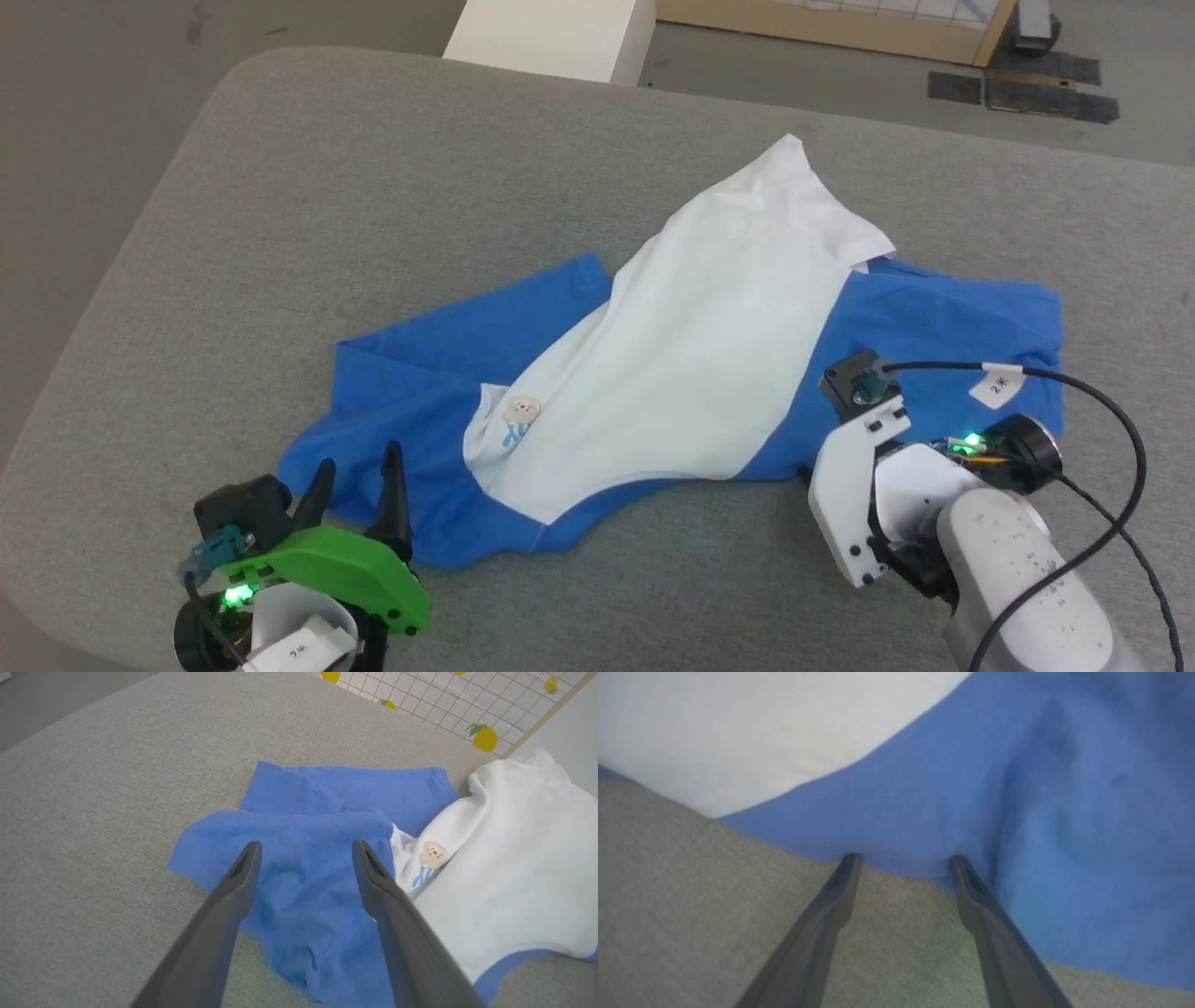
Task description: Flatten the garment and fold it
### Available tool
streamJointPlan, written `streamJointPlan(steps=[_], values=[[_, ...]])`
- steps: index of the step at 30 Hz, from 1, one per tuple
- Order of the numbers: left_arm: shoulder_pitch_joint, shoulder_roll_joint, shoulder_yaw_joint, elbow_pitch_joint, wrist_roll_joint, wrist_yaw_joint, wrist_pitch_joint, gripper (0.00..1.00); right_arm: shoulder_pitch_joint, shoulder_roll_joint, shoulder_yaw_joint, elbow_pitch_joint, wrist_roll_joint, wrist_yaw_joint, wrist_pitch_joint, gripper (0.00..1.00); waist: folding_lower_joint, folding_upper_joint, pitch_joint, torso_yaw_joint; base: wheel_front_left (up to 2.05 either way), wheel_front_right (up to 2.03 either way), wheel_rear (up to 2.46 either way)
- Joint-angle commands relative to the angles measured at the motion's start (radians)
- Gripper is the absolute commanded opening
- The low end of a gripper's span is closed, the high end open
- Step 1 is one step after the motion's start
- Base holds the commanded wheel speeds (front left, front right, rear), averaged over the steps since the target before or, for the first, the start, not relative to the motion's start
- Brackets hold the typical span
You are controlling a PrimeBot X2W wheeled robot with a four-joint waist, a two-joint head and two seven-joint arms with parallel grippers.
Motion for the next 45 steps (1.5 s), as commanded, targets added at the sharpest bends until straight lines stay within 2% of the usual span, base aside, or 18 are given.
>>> streamJointPlan(steps=[1, 8, 9, 10, 11, 17, 25, 29, 32, 37, 38, 39, 40, 45], values=[[-0.006, -0.005, -0.002, 0.006, 0.008, -0.009, -0.006, 1.00, -0.008, -0.007, 0.014, 0.030, -0.005, -0.001, 0.013, 1.00, 0.0000, 0.0000, 0.013, 0.014, 0.00, 0.00, 0.00], [-0.015, -0.010, -0.012, 0.020, 0.000, -0.015, -0.004, 1.00, -0.026, -0.039, 0.090, 0.108, 0.024, -0.001, 0.028, 1.00, 0.0000, 0.0000, 0.026, 0.026, 0.00, 0.00, 0.00], [-0.015, -0.010, -0.012, 0.021, -0.001, -0.015, -0.002, 1.00, -0.026, -0.040, 0.093, 0.116, 0.034, -0.001, 0.032, 0.42, 0.0000, 0.0000, 0.027, 0.026, 0.00, 0.00, 0.00], [-0.015, -0.010, -0.013, 0.023, -0.003, -0.016, 0.000, 1.00, -0.029, -0.043, 0.099, 0.118, 0.046, -0.001, 0.029, 0.13, 0.0000, 0.0000, 0.027, 0.026, 0.00, 0.00, 0.00], [-0.016, -0.009, -0.013, 0.023, -0.004, -0.016, 0.001, 1.00, -0.032, -0.046, 0.100, 0.117, 0.056, -0.001, 0.023, 0.00, 0.0000, 0.0000, 0.026, 0.026, 0.00, 0.00, 0.00], [-0.006, 0.004, -0.021, 0.009, -0.022, -0.003, 0.074, 1.00, -0.042, -0.069, 0.074, 0.074, 0.131, -0.001, -0.009, 0.00, 0.0000, 0.0000, 0.003, 0.014, 0.00, 0.00, 0.00], [0.020, 0.066, -0.091, -0.090, -0.049, 0.086, 0.428, 1.00, -0.033, -0.091, 0.051, -0.042, 0.171, -0.001, 0.004, 0.00, 0.0000, 0.0000, -0.003, -0.010, 0.00, 0.00, 0.00], [0.011, 0.084, -0.113, -0.088, -0.053, 0.128, 0.551, 1.00, -0.029, -0.089, 0.059, -0.071, 0.176, -0.001, 0.015, 0.00, 0.0000, 0.0000, 0.011, -0.021, 0.00, 0.00, 0.00], [-0.005, 0.085, -0.126, -0.064, -0.049, 0.136, 0.581, 1.00, -0.027, -0.088, 0.065, -0.084, 0.179, -0.001, 0.019, 0.00, 0.0000, 0.0000, 0.026, -0.027, 0.00, 0.00, 0.00], [-0.027, 0.047, -0.136, 0.008, -0.074, 0.111, 0.562, 1.00, -0.030, -0.093, 0.072, -0.097, 0.181, -0.001, 0.025, 0.00, 0.0000, 0.0000, 0.050, -0.037, 0.00, 0.00, 0.00], [-0.029, 0.040, -0.138, 0.021, -0.080, 0.102, 0.555, 0.74, -0.032, -0.094, 0.072, -0.100, 0.181, -0.001, 0.025, 0.00, 0.0000, 0.0000, 0.055, -0.038, 0.00, 0.00, 0.00], [-0.032, 0.030, -0.139, 0.036, -0.088, 0.090, 0.544, 0.29, -0.033, -0.096, 0.073, -0.101, 0.181, -0.001, 0.026, 0.00, 0.0000, 0.0000, 0.058, -0.039, 0.00, 0.00, 0.00], [-0.033, 0.023, -0.140, 0.046, -0.096, 0.080, 0.537, 0.00, -0.034, -0.098, 0.073, -0.102, 0.182, -0.001, 0.026, 0.00, 0.0000, 0.0000, 0.059, -0.040, 0.00, 0.00, 0.00], [-0.031, -0.001, -0.119, 0.065, -0.140, 0.035, 0.489, 0.00, -0.038, -0.105, 0.067, -0.100, 0.187, -0.001, 0.013, 0.00, 0.0000, 0.0000, 0.049, -0.041, 0.00, 0.00, 0.00]])
